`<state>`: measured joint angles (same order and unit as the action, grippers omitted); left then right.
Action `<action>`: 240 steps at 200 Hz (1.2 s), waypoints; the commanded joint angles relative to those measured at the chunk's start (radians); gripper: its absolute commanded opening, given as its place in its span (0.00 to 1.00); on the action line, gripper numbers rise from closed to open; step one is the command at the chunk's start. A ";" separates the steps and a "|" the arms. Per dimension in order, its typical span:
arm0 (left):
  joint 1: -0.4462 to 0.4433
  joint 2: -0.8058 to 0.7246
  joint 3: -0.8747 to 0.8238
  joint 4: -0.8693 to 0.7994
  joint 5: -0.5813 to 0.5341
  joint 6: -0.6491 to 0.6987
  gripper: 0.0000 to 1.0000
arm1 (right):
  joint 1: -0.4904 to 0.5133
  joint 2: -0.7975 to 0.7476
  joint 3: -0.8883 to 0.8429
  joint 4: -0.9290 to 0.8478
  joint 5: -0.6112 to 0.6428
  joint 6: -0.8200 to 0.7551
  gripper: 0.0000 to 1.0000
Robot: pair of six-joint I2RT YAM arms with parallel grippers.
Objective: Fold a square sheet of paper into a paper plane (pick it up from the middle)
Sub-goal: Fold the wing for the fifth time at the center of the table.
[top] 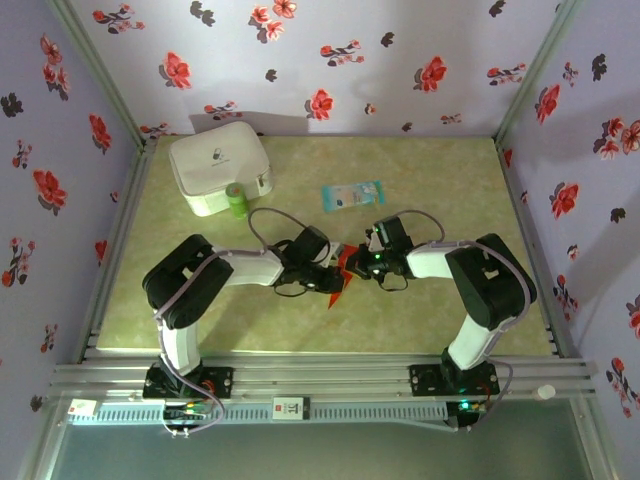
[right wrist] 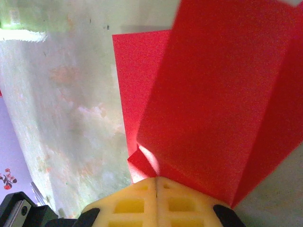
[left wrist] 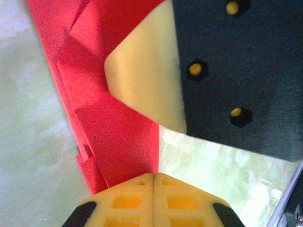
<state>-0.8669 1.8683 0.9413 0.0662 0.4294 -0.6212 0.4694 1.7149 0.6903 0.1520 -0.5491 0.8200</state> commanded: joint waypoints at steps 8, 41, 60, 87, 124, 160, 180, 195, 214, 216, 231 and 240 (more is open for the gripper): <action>-0.011 0.016 -0.058 -0.040 -0.026 0.009 0.00 | -0.019 -0.022 -0.005 -0.111 0.116 -0.010 0.06; -0.011 0.012 -0.085 -0.023 -0.032 0.005 0.00 | -0.039 -0.098 0.006 -0.130 0.118 -0.032 0.07; -0.011 0.013 -0.090 -0.013 -0.032 0.005 0.00 | -0.049 -0.142 0.004 -0.129 0.115 -0.041 0.09; -0.011 0.020 -0.090 -0.003 -0.031 -0.001 0.00 | -0.039 -0.160 0.003 -0.099 0.055 -0.054 0.09; -0.011 0.020 -0.090 -0.002 -0.031 -0.002 0.00 | 0.007 -0.119 0.010 -0.069 0.046 -0.041 0.08; -0.011 0.019 -0.093 -0.003 -0.029 -0.002 0.00 | 0.025 -0.056 0.028 -0.058 0.083 -0.022 0.07; -0.011 0.020 -0.095 -0.003 -0.030 -0.002 0.00 | 0.019 -0.030 0.036 -0.101 0.145 -0.037 0.06; -0.010 0.019 -0.096 -0.003 -0.028 -0.002 0.00 | -0.009 -0.034 0.010 -0.094 0.183 -0.034 0.05; -0.011 0.021 -0.103 0.003 -0.027 -0.003 0.00 | -0.066 -0.029 -0.016 -0.041 0.152 -0.015 0.06; -0.011 0.022 -0.103 0.004 -0.026 -0.003 0.00 | -0.071 -0.029 -0.017 -0.037 0.146 -0.014 0.06; -0.011 0.029 -0.105 0.007 -0.024 -0.005 0.00 | -0.097 -0.020 -0.014 -0.028 0.128 -0.006 0.06; -0.011 0.032 -0.105 0.011 -0.021 -0.006 0.00 | -0.108 -0.020 -0.018 -0.027 0.130 0.002 0.06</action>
<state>-0.8669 1.8614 0.8814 0.1822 0.4297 -0.6224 0.4046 1.6752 0.6907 0.1051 -0.4561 0.7975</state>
